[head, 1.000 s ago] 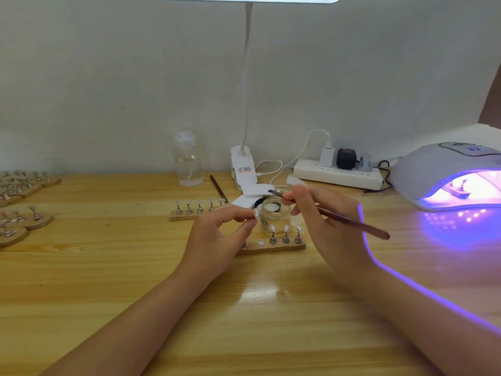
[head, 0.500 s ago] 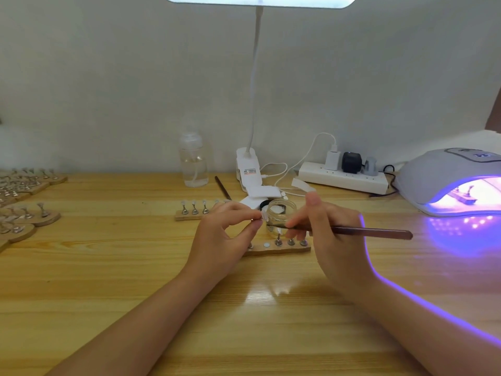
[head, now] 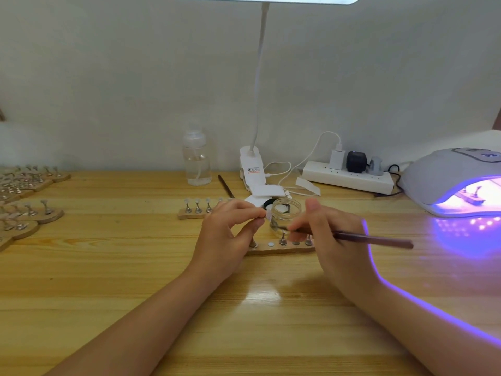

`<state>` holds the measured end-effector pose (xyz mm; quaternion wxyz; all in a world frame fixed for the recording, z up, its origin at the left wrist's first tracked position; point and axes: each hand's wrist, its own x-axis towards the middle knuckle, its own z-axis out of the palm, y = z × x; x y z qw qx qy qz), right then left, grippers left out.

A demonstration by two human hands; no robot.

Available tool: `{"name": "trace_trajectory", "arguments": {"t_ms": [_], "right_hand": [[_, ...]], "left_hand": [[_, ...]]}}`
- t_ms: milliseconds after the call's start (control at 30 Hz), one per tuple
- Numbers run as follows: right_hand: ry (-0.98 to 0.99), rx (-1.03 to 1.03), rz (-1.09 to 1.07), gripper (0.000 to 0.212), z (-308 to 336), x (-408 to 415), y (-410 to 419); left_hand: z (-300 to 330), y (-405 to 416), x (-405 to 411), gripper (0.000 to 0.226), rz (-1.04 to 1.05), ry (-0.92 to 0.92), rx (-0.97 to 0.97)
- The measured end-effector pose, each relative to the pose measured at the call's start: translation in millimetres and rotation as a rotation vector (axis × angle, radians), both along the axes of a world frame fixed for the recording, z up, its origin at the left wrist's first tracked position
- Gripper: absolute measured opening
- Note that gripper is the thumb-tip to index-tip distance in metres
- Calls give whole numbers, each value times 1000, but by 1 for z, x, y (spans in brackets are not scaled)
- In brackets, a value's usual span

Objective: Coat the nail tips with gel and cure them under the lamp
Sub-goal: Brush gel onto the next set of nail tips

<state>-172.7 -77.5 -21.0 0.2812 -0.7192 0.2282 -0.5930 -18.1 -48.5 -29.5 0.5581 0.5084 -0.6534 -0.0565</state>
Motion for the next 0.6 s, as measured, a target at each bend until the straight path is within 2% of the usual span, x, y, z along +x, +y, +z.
{"name": "trace_trajectory", "arguments": {"t_ms": [67,167,300,467,600], "right_hand": [[-42,-7,5,37,-1,-1,-1],[39,-105,-57,34,1,-1,-1],[-31,-1,12,37,0,-1,-1],[59,-97,-59,37,3,0,-3],[-42,-18,6,38,3,0,-4]], "left_hand": [[0,0,0,22,5,-6,-5],[-1,0,0,21,11,-9,-18],[-1,0,-2,21,21,-7,-18],[1,1,-2,22,42,9,-8],[2,2,-3,19,52,13,16]]}}
